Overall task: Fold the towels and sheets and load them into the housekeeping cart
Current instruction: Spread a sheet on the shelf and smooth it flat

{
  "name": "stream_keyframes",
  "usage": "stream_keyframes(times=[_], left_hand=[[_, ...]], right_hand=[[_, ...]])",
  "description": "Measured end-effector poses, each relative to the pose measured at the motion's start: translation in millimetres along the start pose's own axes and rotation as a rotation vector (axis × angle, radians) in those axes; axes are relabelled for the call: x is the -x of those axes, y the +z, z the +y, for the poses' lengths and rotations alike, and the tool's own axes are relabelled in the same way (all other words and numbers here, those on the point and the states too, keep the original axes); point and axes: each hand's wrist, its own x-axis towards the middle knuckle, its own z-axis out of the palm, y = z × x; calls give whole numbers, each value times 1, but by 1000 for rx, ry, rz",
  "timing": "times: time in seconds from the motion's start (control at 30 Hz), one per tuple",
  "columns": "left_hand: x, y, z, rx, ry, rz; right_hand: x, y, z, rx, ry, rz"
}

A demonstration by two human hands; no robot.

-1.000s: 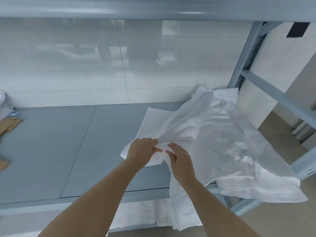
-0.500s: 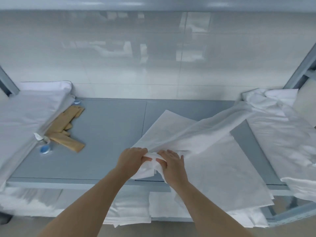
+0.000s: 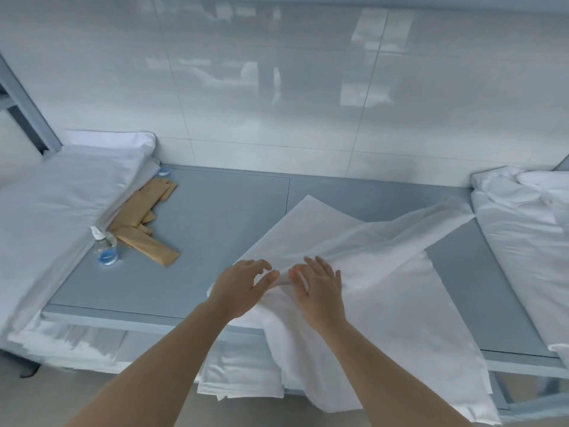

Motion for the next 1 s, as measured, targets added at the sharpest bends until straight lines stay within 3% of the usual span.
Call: stream_keyframes(times=[0.1, 0.17, 0.4, 0.57, 1.0], left_hand=[[-23, 8, 16, -14, -11, -22], [-37, 18, 25, -56, -4, -68], [-90, 74, 26, -197, -73, -276], [-106, 116, 9, -314, -239, -454], [-133, 135, -37, -358, -314, -224]], right_hand=[[-18, -19, 27, 104, 22, 93], [-30, -29, 49, 189, 47, 55], [-99, -35, 100, 619, 137, -297], [-128, -14, 117, 698, 175, -581], [-190, 46, 127, 577, 33, -546]])
